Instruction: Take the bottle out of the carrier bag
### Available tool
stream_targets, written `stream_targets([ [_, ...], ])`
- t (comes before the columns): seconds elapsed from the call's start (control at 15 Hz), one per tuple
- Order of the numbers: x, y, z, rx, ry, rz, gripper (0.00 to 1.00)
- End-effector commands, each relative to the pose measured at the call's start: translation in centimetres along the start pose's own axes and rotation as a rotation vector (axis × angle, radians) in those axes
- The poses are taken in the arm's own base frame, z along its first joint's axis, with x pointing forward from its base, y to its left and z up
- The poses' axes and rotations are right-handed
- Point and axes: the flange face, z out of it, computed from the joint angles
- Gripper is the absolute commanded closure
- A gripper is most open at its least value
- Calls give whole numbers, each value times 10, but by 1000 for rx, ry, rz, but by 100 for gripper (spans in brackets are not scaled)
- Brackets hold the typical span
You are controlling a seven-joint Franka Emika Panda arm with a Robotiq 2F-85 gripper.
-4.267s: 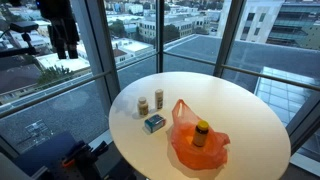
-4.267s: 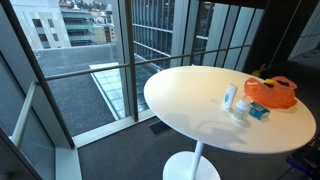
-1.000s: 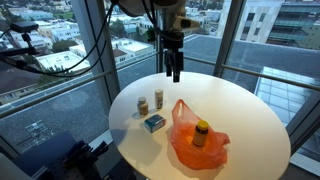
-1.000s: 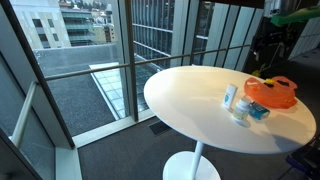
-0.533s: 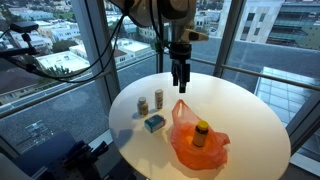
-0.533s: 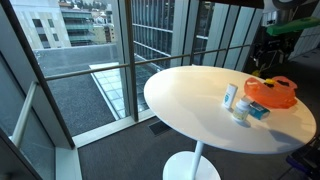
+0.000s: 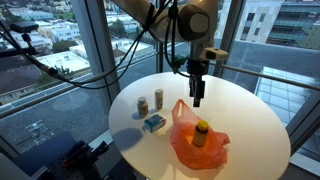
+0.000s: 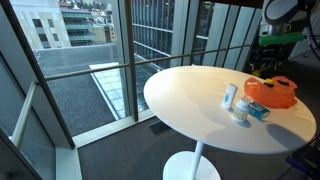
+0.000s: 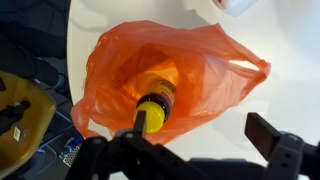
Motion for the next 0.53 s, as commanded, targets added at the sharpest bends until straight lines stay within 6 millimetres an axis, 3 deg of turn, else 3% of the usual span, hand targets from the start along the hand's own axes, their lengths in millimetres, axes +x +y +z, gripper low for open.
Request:
stream_targets([
  [0.0, 32, 0, 12, 55, -3, 116, 0],
  [0.47, 47, 10, 38, 93, 35, 259, 0],
])
